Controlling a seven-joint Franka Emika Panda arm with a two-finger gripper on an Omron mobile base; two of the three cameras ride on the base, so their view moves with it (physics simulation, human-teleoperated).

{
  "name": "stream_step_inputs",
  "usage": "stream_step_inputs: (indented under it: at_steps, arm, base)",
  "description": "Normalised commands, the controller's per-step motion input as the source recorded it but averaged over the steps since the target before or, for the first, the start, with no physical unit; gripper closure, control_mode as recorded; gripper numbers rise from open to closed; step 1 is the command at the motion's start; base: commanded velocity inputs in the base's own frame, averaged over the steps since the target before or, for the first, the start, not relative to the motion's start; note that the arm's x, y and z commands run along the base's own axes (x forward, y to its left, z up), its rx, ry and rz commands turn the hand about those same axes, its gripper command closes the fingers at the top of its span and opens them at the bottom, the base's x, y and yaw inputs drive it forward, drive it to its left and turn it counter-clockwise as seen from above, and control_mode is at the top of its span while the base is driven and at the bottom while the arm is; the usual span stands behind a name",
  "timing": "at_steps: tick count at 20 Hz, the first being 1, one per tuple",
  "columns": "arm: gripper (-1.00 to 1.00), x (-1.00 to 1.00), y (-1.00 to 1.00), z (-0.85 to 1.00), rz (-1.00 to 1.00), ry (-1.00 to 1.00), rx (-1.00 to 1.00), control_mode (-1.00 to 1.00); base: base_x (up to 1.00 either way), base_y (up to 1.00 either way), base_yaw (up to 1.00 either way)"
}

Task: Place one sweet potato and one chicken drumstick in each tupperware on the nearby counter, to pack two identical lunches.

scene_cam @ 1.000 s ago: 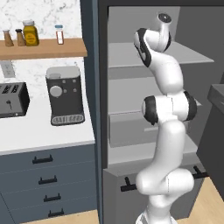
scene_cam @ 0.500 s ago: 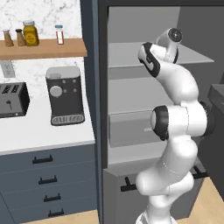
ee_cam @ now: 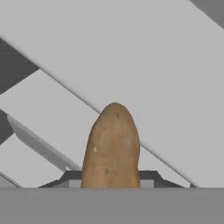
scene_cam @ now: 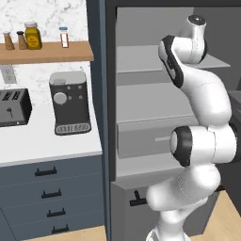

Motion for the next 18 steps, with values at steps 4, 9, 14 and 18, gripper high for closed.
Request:
stream_step_inputs:
  at_steps: [4, 9, 14, 18]
  arm:
    - [1.0, -1.0, 0.14, -1.0, 0.0, 0.0, -0.09, -1.0]
    - [1.0, -0.8, 0.17, -0.8, 0.0, 0.05, -0.06, 1.0]
    - [1.0, 0.0, 0.0, 0.0, 0.0, 0.0, 0.0, 1.0]
    - [1.0, 0.0, 0.0, 0.0, 0.0, 0.0, 0.0, 1.0]
  base:
    - [0.0, 0.0, 0.0]
    - [-0.2, 0.08, 0.0]
    - [-1.0, 0.6, 0.1]
    - [-0.84, 0.99, 0.14]
